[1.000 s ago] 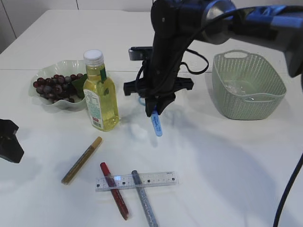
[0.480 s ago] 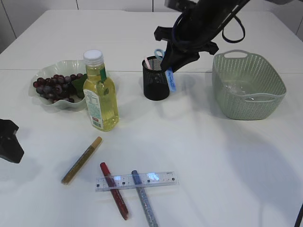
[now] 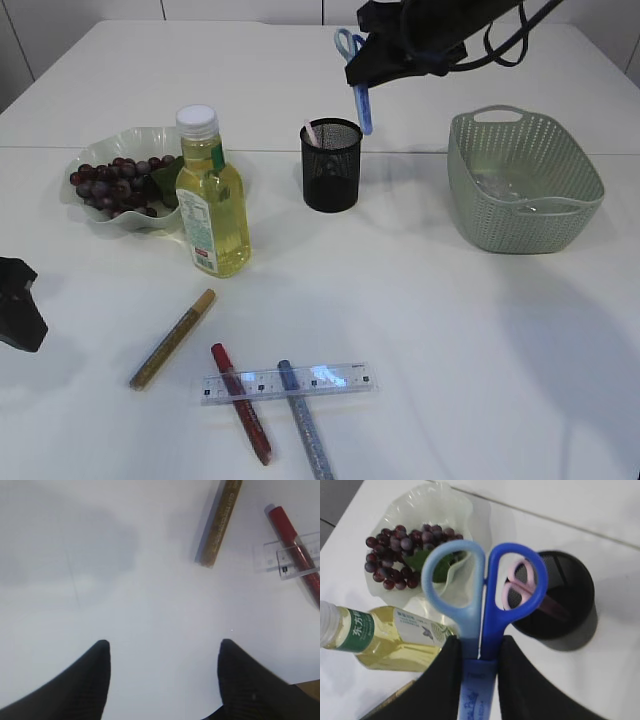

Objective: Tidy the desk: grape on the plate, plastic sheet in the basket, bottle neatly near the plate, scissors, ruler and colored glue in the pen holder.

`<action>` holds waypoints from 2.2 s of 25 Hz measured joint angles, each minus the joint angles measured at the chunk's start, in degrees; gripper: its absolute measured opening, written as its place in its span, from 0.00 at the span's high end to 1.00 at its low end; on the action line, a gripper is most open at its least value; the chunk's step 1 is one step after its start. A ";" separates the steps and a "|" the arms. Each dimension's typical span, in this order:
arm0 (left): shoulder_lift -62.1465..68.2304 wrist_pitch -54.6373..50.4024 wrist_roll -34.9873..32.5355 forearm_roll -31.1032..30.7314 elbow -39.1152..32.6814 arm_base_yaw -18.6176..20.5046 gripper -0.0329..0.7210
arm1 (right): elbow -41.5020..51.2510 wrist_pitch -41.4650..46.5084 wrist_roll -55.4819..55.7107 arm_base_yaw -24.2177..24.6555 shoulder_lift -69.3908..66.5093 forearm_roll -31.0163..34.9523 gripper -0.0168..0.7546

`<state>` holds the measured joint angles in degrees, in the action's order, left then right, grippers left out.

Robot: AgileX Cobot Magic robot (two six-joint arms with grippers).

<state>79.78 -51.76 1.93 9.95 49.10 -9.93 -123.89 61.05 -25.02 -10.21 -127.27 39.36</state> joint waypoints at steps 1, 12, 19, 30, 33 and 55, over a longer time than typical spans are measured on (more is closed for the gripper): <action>0.00 0.00 0.00 0.00 0.00 0.00 0.31 | 0.00 -1.14 -2.25 -0.02 -0.12 1.55 0.76; 0.00 -1.32 0.00 0.00 0.00 0.00 0.31 | 0.00 -12.30 -26.96 -0.02 -6.02 15.06 0.76; 0.00 -1.56 0.00 0.00 0.00 0.00 0.31 | 0.00 -17.95 -38.56 -0.02 -9.08 21.64 0.76; 0.00 -1.56 0.00 0.00 0.00 0.00 0.31 | 0.00 -22.35 -46.59 -0.02 -12.58 27.64 0.71; 0.00 -1.56 0.00 0.00 0.00 0.00 0.31 | 0.00 -22.35 -46.90 -0.02 -13.41 27.78 0.65; 0.00 -1.56 0.00 0.00 0.00 0.00 0.31 | 0.00 -0.20 8.35 -1.81 0.26 -15.44 0.52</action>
<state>79.78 -53.32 1.93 9.95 49.10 -9.93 -123.89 60.85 -16.67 -12.02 -127.01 23.93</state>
